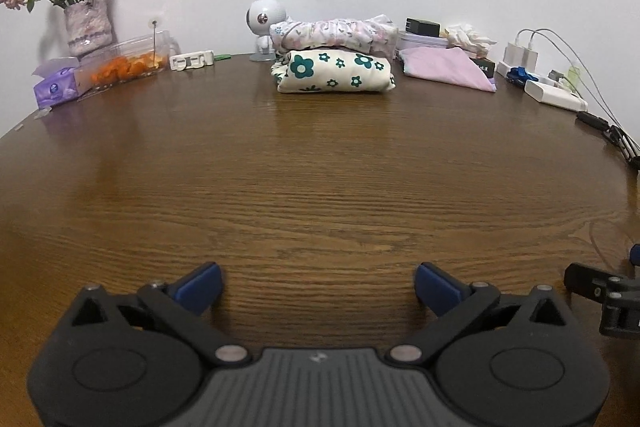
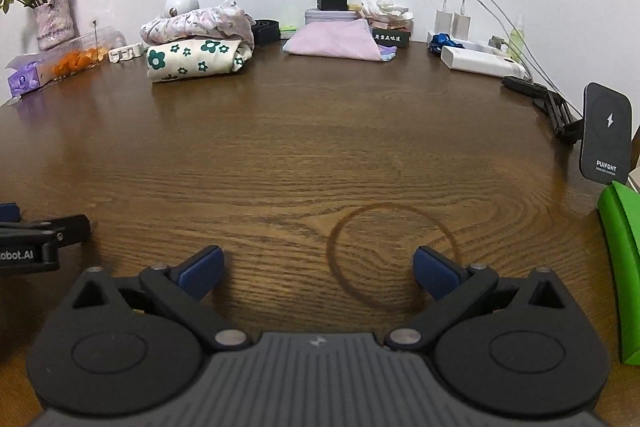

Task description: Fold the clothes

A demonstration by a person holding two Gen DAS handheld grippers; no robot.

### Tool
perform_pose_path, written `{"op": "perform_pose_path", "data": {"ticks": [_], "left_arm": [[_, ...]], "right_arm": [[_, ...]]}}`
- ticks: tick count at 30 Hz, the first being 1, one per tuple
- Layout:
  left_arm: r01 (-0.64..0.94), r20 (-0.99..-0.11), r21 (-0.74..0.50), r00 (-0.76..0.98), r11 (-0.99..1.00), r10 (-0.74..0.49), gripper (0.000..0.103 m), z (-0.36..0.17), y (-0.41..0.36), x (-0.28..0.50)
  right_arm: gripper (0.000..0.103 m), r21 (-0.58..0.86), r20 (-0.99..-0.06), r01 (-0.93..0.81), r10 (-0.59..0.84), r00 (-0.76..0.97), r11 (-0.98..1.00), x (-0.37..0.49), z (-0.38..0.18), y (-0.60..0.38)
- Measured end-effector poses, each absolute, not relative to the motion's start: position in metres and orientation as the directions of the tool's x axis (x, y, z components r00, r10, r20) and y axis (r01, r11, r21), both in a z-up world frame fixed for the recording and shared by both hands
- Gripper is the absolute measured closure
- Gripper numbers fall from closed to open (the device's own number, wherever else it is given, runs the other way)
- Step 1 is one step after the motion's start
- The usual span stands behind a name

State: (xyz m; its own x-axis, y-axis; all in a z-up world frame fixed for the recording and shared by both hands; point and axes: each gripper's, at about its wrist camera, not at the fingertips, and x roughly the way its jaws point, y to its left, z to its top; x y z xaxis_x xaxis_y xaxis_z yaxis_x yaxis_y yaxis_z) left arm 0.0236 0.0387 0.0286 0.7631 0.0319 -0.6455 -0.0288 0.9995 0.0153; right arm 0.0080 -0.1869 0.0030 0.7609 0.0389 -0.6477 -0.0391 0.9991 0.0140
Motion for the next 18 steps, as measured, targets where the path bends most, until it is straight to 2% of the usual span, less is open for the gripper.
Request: {"op": "perform_pose_path", "data": {"ticks": [10,14,18], "left_arm": [[-0.006,-0.629,0.023,0.777,1.000,0.019,0.000,0.027,0.030,0.014],[0.064,-0.625,0.032,0.780,0.997,-0.030,0.000,0.026,0.018,0.012],[0.049,-0.629,0.024,0.777,0.999,-0.023,0.000,0.026,0.017,0.014]], "right_arm": [[0.001,0.008,-0.631,-0.028,0.027,0.776,1.000,-0.004,0.002,-0.179],[0.001,0.006,-0.634,-0.049,0.041,0.772,0.999,-0.001,0.002,-0.174],[0.001,0.008,-0.632,-0.050,0.044,0.774,0.999,-0.002,0.002,-0.173]]}}
